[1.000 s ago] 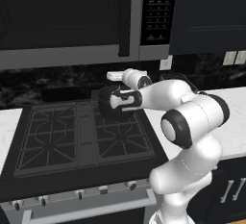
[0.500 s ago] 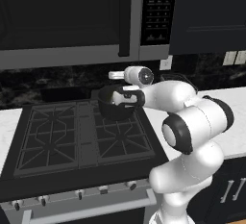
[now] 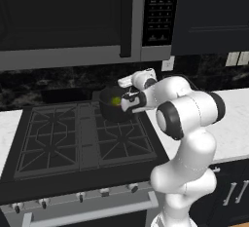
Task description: Put the onion and lime in the pot. Retrieve the spatula and lightly stir the vegetables in the pot.
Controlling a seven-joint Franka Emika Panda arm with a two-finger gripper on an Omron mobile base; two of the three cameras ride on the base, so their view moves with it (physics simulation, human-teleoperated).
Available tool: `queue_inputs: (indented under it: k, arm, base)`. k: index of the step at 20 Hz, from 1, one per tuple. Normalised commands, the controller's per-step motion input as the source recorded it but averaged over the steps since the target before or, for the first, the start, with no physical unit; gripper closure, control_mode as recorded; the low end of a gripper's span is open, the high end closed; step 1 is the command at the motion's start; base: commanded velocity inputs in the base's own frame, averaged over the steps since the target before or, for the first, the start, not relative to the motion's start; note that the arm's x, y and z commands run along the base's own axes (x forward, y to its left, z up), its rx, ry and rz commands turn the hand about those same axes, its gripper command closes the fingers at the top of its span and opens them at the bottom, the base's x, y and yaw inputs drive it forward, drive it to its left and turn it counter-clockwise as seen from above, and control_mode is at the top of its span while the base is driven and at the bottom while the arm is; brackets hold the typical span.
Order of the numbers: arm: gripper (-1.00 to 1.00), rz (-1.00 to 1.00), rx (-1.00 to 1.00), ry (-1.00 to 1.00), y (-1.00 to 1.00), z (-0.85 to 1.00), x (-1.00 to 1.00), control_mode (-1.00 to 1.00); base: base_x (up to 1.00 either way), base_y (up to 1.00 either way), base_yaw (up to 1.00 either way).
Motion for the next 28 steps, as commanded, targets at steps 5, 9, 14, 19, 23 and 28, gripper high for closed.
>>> queue_inputs:
  k: [5,9,14,19,23,28]
  arm:
    - [1.00,0.00,-0.01,-0.18,0.28,-0.02,-0.21,-1.00]
    - [1.00,0.00,0.06,-0.01,0.42,0.03,-0.06,-1.00]
    - [1.00,0.00,0.08,-0.01,0.27,0.31,-0.06,-1.00]
    - [1.00,0.00,0.05,0.00,0.14,0.08,-0.02,-1.00]
    - [1.00,0.00,0.01,0.00,0.09,0.00,0.01,-1.00]
    - [1.00,0.00,0.06,0.03,0.03,-0.14,-0.04,-1.00]
  base:
    - [0.00,0.00,0.00]
    - [0.00,0.00,0.00]
    - [0.00,0.00,0.00]
    - [0.00,0.00,0.00]
    - [0.00,0.00,0.00]
    - [0.00,0.00,0.00]
